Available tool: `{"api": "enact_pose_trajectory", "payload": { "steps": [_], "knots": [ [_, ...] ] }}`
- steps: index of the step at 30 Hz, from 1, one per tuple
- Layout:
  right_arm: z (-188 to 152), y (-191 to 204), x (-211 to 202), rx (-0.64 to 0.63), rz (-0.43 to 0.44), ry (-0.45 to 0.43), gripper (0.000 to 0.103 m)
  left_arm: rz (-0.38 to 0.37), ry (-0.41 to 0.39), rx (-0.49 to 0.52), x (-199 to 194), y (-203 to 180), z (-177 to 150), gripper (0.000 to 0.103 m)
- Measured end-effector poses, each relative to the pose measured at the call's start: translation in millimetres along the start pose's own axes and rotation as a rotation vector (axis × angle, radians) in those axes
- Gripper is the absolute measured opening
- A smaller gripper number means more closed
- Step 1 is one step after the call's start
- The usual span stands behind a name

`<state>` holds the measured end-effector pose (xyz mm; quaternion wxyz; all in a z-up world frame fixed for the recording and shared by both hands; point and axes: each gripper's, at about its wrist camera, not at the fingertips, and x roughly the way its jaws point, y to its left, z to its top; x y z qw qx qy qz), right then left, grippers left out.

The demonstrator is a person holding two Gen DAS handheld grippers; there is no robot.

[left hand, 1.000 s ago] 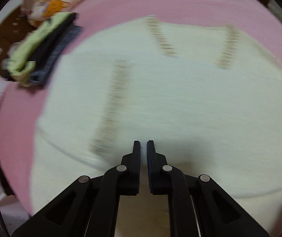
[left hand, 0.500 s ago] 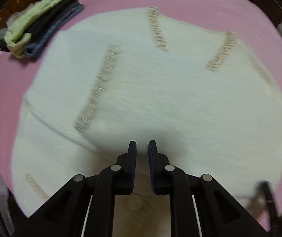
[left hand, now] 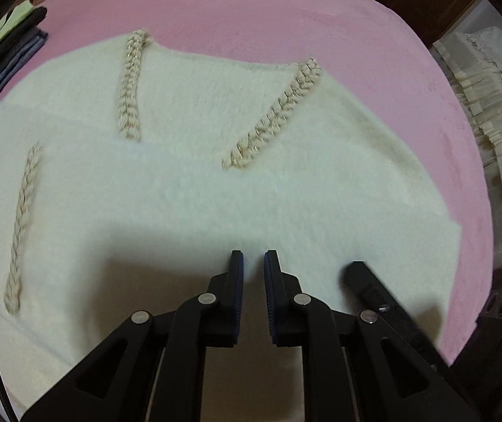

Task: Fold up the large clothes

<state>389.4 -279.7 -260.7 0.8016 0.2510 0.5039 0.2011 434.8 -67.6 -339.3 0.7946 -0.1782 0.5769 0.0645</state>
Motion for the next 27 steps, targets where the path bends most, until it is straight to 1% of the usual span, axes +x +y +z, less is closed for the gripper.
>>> {"api": "enact_pose_trajectory", "payload": {
  "steps": [2, 4, 5, 7, 8, 10, 11, 12, 14, 17, 18, 21, 23, 27],
  "knots": [
    [11, -4, 1, 0.001, 0.000, -0.004, 0.000, 0.019, -0.025, -0.015, 1, 4, 10, 0.010],
    [23, -6, 0, -0.016, -0.005, -0.011, 0.000, 0.036, -0.055, -0.040, 1, 16, 21, 0.010],
    [27, -8, -3, -0.022, -0.024, -0.026, 0.000, 0.044, -0.067, -0.050, 0, 20, 25, 0.010],
    [38, -16, -12, -0.024, -0.113, -0.061, 0.000, 0.101, -0.101, -0.074, -1, 33, 34, 0.010],
    [42, -23, -15, -0.014, -0.127, -0.070, 0.000, 0.112, -0.112, -0.082, 0, 41, 38, 0.009],
    [52, -40, -27, 0.034, -0.166, -0.120, 0.000, 0.130, -0.131, -0.092, 0, 55, 45, 0.008],
    [56, -47, -32, 0.053, -0.175, -0.139, 0.000, 0.161, -0.140, -0.088, 3, 55, 48, 0.008],
    [59, -54, -37, 0.067, -0.187, -0.158, 0.000, 0.219, -0.151, -0.080, 4, 59, 51, 0.008],
    [64, -65, -49, 0.086, -0.241, -0.199, 0.000, 0.290, -0.167, -0.081, 4, 72, 57, 0.008],
    [69, -75, -54, 0.121, -0.260, -0.228, 0.000, 0.280, -0.163, -0.137, 8, 93, 67, 0.008],
    [71, -76, -54, 0.119, -0.282, -0.237, 0.000, 0.271, -0.163, -0.155, 8, 100, 69, 0.008],
    [74, -76, -47, 0.111, -0.318, -0.237, 0.000, 0.247, -0.150, -0.186, 11, 113, 71, 0.008],
    [75, -78, -41, 0.127, -0.340, -0.231, 0.000, 0.259, -0.150, -0.172, 17, 119, 73, 0.008],
    [77, -85, -36, 0.122, -0.383, -0.236, 0.000, 0.301, -0.153, -0.126, 23, 116, 72, 0.008]
  ]
}}
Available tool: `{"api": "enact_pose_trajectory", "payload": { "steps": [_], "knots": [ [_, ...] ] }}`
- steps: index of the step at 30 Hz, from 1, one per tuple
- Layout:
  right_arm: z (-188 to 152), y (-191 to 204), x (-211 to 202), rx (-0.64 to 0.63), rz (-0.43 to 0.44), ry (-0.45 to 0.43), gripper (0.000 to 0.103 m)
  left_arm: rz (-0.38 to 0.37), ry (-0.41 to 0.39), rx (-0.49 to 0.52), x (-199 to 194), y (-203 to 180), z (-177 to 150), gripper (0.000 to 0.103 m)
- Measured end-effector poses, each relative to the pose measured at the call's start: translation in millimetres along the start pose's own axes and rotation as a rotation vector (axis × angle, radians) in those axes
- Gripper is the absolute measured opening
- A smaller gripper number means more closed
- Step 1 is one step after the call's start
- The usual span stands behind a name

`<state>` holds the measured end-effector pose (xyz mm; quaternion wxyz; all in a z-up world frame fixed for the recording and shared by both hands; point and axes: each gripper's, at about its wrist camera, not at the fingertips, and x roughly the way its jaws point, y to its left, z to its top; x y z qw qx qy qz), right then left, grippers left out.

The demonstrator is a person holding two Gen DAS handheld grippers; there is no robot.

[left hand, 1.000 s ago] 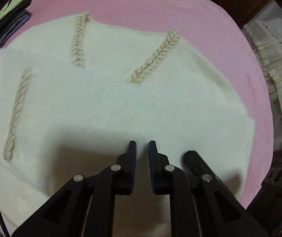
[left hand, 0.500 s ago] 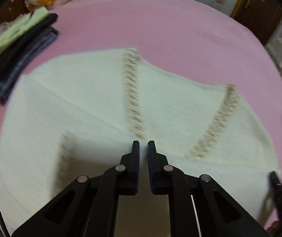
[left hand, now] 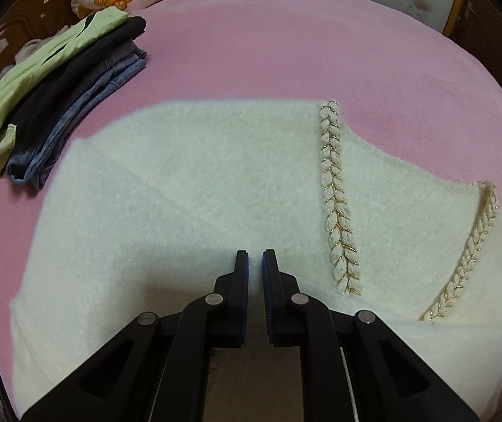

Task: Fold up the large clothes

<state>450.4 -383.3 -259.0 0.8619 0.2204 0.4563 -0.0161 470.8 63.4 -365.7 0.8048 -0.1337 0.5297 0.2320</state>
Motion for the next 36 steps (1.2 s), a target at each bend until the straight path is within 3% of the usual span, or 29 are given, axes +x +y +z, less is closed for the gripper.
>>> {"api": "enact_pose_trajectory", "payload": {
  "steps": [8, 11, 13, 16, 19, 22, 25, 31, 36],
  "knots": [
    [2, -4, 10, -0.005, -0.008, 0.012, 0.000, -0.022, 0.033, -0.028, 0, 5, 12, 0.008],
    [3, 6, 5, -0.042, -0.053, 0.010, 0.000, -0.025, 0.038, -0.011, -8, 5, 17, 0.008],
    [3, 14, -5, -0.051, -0.072, -0.003, 0.000, -0.072, 0.024, -0.034, -17, 8, 17, 0.008],
    [-5, 23, -27, -0.061, -0.007, -0.010, 0.000, -0.157, -0.016, -0.061, -40, 12, 11, 0.010],
    [-28, 40, -47, -0.110, -0.011, 0.023, 0.000, -0.137, -0.024, -0.028, -58, 12, 2, 0.018],
    [-61, 51, -60, -0.141, 0.028, 0.086, 0.000, -0.174, -0.011, -0.026, -73, 18, -11, 0.021],
    [-96, 60, -72, -0.161, 0.074, 0.140, 0.002, -0.216, 0.016, -0.037, -81, 27, -31, 0.032],
    [-153, 64, -102, -0.207, 0.145, 0.265, 0.002, -0.196, 0.044, -0.016, -109, 42, -91, 0.033],
    [-191, 52, -132, -0.238, 0.159, 0.368, 0.002, -0.204, 0.120, -0.049, -119, 64, -136, 0.035]
  ]
}}
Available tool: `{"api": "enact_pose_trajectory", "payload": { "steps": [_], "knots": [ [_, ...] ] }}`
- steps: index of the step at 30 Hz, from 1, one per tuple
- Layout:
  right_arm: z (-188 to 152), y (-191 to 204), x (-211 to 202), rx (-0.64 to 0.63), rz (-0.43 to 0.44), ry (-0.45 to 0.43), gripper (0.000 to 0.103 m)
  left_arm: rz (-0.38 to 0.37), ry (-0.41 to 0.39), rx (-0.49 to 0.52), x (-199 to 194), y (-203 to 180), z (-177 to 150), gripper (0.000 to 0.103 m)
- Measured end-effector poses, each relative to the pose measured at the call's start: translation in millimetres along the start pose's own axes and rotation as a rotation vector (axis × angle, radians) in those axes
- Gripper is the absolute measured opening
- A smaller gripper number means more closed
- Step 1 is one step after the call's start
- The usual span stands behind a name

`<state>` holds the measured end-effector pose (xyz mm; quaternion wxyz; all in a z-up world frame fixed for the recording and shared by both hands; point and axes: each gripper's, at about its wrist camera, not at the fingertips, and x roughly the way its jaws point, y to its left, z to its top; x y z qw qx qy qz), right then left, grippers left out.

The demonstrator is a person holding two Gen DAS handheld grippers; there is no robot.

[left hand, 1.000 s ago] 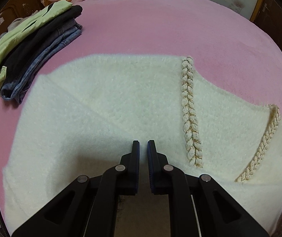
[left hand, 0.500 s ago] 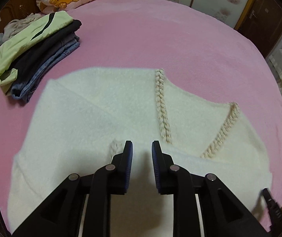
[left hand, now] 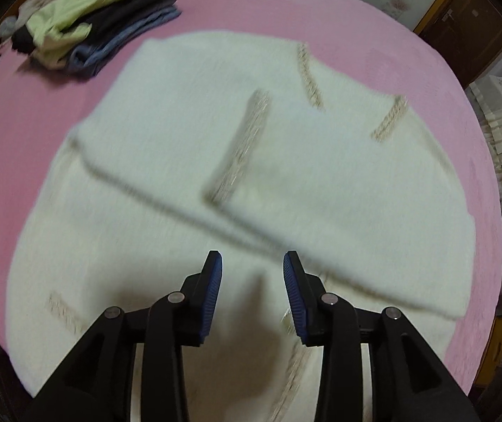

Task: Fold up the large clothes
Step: 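Move both grippers to the cardigan hem corners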

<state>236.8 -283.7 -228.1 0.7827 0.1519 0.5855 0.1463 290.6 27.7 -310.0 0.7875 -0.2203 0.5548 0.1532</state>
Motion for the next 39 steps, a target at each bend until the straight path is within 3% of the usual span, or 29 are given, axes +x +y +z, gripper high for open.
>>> {"api": "enact_pose_trajectory", "payload": {
  "steps": [6, 10, 13, 17, 24, 26, 28, 30, 35, 39],
  "knots": [
    [-39, -15, -30, 0.062, -0.056, -0.001, 0.004, -0.014, 0.056, -0.004, -18, 36, -36, 0.036],
    [-66, -27, -57, 0.151, -0.107, -0.048, 0.014, -0.010, 0.056, 0.029, -40, 62, -49, 0.037],
    [-83, -32, -76, 0.195, -0.148, -0.093, 0.019, -0.016, 0.030, 0.068, -62, 83, -55, 0.052],
    [-117, -38, -108, 0.278, -0.188, -0.175, 0.027, -0.023, 0.028, 0.121, -80, 106, -58, 0.055],
    [-179, -64, -145, 0.551, -0.148, -0.295, 0.027, 0.011, 0.061, 0.207, -109, 136, -71, 0.055],
    [-193, -70, -153, 0.615, -0.149, -0.311, 0.028, 0.013, 0.074, 0.221, -117, 140, -74, 0.061],
    [-202, -73, -160, 0.646, -0.152, -0.323, 0.037, 0.033, 0.064, 0.235, -125, 142, -79, 0.064],
    [-210, -79, -162, 0.666, -0.160, -0.321, 0.048, 0.058, 0.061, 0.265, -130, 143, -88, 0.065],
    [-225, -103, -153, 0.697, -0.166, -0.252, 0.049, 0.070, 0.117, 0.263, -128, 149, -118, 0.065],
    [-228, -114, -137, 0.596, -0.296, -0.167, 0.049, 0.088, 0.167, 0.242, -123, 158, -140, 0.066]
  ]
}}
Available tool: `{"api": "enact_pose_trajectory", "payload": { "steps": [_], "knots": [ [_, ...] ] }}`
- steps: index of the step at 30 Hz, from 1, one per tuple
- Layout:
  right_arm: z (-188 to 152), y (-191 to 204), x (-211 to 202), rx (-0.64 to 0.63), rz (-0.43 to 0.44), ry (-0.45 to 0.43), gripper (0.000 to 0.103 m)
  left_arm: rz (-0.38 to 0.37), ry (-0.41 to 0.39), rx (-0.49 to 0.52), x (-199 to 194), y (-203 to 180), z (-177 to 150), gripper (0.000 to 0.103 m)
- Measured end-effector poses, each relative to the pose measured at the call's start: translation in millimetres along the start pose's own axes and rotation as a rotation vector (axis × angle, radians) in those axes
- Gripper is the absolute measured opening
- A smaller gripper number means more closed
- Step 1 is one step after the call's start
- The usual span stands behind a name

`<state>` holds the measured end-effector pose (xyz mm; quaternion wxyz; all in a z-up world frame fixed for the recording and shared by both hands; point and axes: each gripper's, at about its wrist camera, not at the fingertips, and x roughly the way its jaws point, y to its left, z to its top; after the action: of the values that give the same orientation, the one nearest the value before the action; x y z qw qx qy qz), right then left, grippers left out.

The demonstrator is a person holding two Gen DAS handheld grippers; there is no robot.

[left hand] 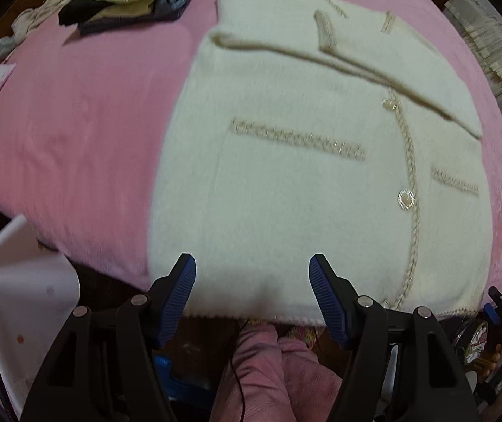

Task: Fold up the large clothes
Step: 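Move both grippers to the cardigan hem corners, then grasp the hem corner with the left gripper while the right gripper grasps the other corner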

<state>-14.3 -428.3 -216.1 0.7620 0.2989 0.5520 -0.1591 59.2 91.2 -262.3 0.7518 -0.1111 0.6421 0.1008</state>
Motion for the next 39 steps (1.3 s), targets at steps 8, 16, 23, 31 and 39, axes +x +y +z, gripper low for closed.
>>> {"api": "enact_pose_trajectory", "payload": {
  "steps": [8, 16, 23, 31, 39],
  "knots": [
    [-5, 6, 46, -0.202, 0.028, 0.146, 0.049, 0.026, 0.080, -0.059, 9, 28, -33, 0.079],
    [-2, 3, 64, -0.161, 0.072, 0.231, 0.049, -0.026, 0.152, -0.061, 31, 73, -47, 0.080],
    [3, 8, 62, -0.194, 0.058, 0.261, 0.037, -0.227, 0.186, -0.094, 76, 114, -46, 0.080],
    [-8, 36, 59, -0.349, 0.016, 0.283, 0.025, -0.313, 0.263, -0.011, 136, 124, -31, 0.068],
    [-11, 51, 50, -0.427, 0.049, 0.277, 0.018, -0.361, 0.316, -0.122, 139, 131, -35, 0.051]
  ]
}}
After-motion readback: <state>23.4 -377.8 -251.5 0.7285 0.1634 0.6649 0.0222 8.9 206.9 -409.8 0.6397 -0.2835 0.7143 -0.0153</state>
